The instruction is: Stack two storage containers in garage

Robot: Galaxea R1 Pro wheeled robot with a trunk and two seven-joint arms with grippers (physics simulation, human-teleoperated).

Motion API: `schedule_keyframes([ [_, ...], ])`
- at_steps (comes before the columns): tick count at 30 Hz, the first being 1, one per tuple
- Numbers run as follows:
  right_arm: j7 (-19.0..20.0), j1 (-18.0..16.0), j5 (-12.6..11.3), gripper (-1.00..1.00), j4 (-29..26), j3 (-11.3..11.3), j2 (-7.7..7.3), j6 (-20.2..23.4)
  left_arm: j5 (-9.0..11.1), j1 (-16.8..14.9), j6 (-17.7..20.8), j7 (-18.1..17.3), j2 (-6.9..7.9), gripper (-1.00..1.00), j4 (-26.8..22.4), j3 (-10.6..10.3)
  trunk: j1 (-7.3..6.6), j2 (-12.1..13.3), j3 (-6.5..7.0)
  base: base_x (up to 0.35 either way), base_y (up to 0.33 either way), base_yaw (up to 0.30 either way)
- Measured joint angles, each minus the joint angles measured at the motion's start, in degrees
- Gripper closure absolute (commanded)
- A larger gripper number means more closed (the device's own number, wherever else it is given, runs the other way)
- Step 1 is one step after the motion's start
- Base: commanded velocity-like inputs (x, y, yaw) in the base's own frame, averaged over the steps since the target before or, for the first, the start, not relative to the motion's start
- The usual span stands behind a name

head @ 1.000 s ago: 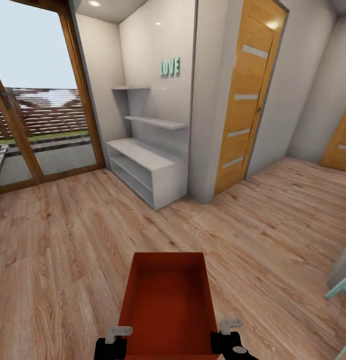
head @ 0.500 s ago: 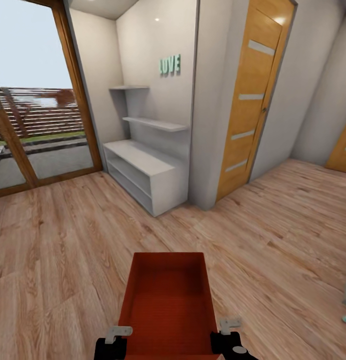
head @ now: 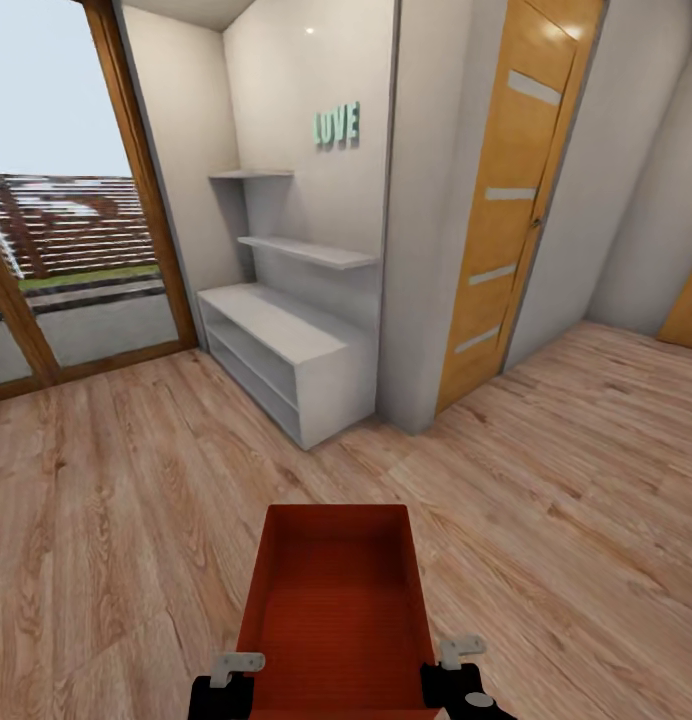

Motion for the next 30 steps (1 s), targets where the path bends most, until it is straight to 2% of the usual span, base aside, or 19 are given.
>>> schedule_keyframes([
  [15, 0.03, 0.0, -0.05, 1.0, 0.0, 0.0, 0.0, 0.0, 0.01, 0.0, 0.0, -0.01, 0.0, 1.0, 0.0, 0.0, 0.0, 0.0, 0.0, 0.347, 0.0, -0.093],
  [24, 0.02, 0.0, 0.0, 1.0, -0.02, -0.01, -0.01, 0.0, 0.06, -0.01, -0.18, 0.0, 0.0, 1.0, 0.02, -0.08, 0.0, 0.0, 0.0, 0.334, 0.0, -0.237],
  [30, 0.03, 0.0, 0.01, 1.0, -0.02, -0.01, -0.01, 0.0, 0.01, -0.01, -0.33, 0.0, 0.0, 1.0, 0.02, -0.08, 0.03, 0.0, 0.0, 0.084, 0.0, -0.263],
])
